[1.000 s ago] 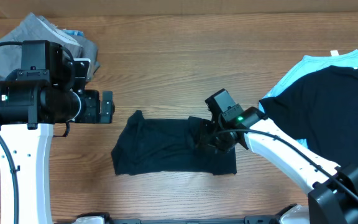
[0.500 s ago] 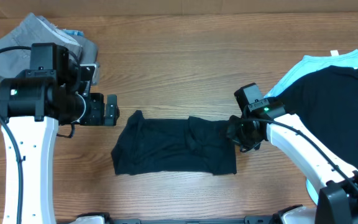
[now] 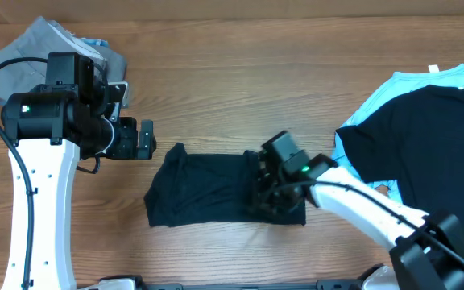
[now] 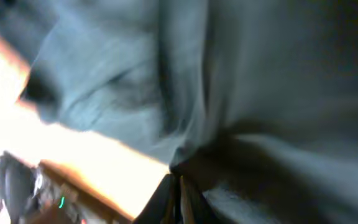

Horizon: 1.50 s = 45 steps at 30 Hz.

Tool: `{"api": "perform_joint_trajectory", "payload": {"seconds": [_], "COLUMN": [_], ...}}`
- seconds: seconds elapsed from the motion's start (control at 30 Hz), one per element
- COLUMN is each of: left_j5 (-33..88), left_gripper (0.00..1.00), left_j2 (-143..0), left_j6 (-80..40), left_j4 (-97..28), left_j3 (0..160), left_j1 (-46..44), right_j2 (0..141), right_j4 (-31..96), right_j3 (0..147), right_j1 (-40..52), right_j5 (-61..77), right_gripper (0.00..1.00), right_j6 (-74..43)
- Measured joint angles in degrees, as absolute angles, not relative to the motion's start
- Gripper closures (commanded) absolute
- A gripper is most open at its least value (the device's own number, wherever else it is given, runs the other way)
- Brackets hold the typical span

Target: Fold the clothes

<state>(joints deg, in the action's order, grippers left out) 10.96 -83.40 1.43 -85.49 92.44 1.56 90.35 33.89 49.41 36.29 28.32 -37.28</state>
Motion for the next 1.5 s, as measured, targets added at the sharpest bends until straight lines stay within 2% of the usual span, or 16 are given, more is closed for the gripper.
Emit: {"api": "perform_joint_trajectory", "payload": {"seconds": [0.17,0.27,0.37,0.63,0.8,1.0,1.03,1.1,1.13,1.2,1.27,1.3,1.5], "left_j5": [11.0,11.0,11.0,12.7,15.9,19.4,19.6,20.0,20.0,20.0,20.2,20.2,18.5], "left_gripper": [0.00,0.00,0.00,0.00,0.00,0.00,0.03,0.22,0.43,0.74,0.90,0.96,0.96], "left_j2": [-83.4,-83.4,-83.5,-85.9,-90.4,-98.0,-99.2,-100.0,-100.5,-101.6,-102.7,-103.1,-103.8], "left_j6": [1.4,1.1,-0.1,-3.1,-3.0,-0.8,-0.4,-0.1,0.1,0.5,0.6,0.6,1.3], "left_j4": [-84.4,-80.9,-77.1,-62.5,-52.9,-48.7,-48.4,-48.0,-48.0,-47.9,-48.6,-49.1,-57.3], "left_j3": [90.2,85.6,80.1,63.7,57.5,55.0,55.0,55.6,55.8,56.2,56.3,56.2,57.5], "left_j1": [1.6,1.6,1.6,1.6,1.6,1.5,1.5,1.6,1.6,1.8,1.9,1.9,2.4], "right_j2": [90.2,89.1,87.0,84.3,84.3,84.3,84.3,84.3,84.3,84.2,84.2,84.2,84.3], "right_j4": [37.5,40.6,42.7,47.4,48.3,49.5,49.5,49.5,49.6,49.7,50.1,50.3,50.5], "right_j3": [50.0,51.0,51.9,52.3,52.3,52.3,52.4,52.4,52.4,52.4,52.4,52.4,52.4], "right_j1": [38.5,36.3,33.6,25.6,24.8,24.8,24.8,24.8,24.8,24.8,24.8,24.8,24.8], "right_j5": [27.7,24.5,21.8,16.7,16.0,16.0,16.0,15.8,15.8,15.7,15.6,15.6,15.1], "right_gripper": [0.91,0.76,0.69,0.68,0.68,0.68,0.68,0.68,0.68,0.68,0.68,0.68,0.68], "right_j6": [-36.4,-36.3,-36.1,-34.2,-32.6,-31.7,-31.7,-31.5,-31.5,-31.5,-31.4,-31.5,-31.5]}}
